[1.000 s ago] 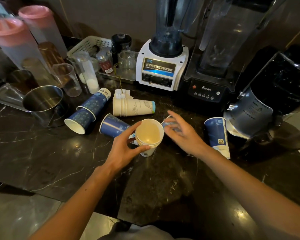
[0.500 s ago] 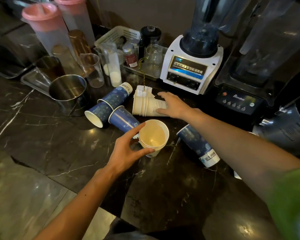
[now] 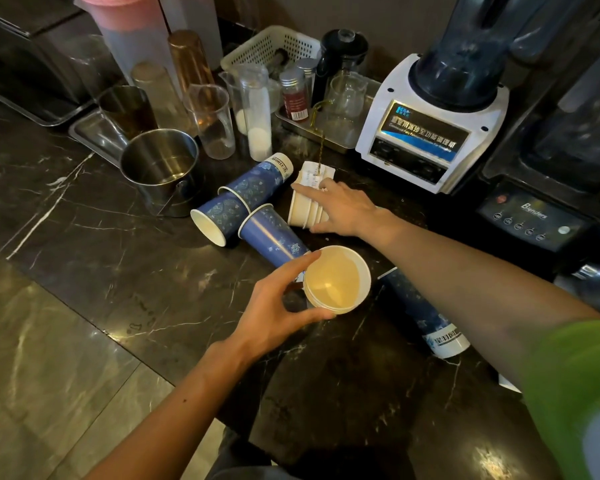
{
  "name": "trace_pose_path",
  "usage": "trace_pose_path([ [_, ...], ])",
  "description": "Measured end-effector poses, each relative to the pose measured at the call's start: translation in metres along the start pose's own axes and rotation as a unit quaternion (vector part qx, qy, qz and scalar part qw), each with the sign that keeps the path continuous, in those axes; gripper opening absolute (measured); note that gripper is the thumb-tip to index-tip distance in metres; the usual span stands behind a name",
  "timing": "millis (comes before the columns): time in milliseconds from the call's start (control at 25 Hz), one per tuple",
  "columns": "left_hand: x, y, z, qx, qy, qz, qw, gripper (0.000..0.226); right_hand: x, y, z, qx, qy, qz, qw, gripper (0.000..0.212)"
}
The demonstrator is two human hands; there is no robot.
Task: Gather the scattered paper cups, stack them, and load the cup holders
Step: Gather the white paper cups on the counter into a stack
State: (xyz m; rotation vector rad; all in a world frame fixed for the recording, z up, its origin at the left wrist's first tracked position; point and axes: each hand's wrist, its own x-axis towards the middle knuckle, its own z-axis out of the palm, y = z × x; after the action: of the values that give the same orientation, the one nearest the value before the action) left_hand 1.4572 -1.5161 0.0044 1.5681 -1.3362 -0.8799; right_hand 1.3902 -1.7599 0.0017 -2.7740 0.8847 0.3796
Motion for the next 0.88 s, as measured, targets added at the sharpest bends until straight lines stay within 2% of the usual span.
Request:
trace_pose_path([
  [160,-0.002,-0.001,0.000,-0.009,0.001,-0.002,1.000,0.080,-0.013,-0.001,0.000,0.042,0.029,0.013,0.999,0.084],
  [320,-0.003,0.002,0.001,-0.021,0.003,-0.008,1.000,0.080,-0.048,0.004,-0.010,0.179,0.129,0.055,0.974,0.081],
  [440,-0.005,0.004,0.003,-0.034,0.002,-0.015,0.999,0.088,-0.088,0.005,-0.021,0.295,0.243,0.079,0.921,0.076],
  [560,-0.002,-0.001,0.002,-0.039,0.000,-0.032,0.999,0.091,-0.128,0.000,-0.043,0.407,0.332,0.080,0.847,0.067],
  [680,-0.003,0.000,0.003,-0.037,-0.010,-0.031,0.999,0.087,-0.175,-0.013,-0.066,0.470,0.423,0.061,0.772,0.059],
  [760,0.000,-0.002,0.002,-0.039,-0.009,-0.043,0.998,0.085,-0.194,-0.026,-0.075,0.511,0.463,0.032,0.724,0.055],
  [880,-0.002,0.000,0.001,-0.051,-0.016,-0.042,0.998,0.085,-0.218,-0.055,-0.076,0.563,0.471,-0.004,0.679,0.051],
])
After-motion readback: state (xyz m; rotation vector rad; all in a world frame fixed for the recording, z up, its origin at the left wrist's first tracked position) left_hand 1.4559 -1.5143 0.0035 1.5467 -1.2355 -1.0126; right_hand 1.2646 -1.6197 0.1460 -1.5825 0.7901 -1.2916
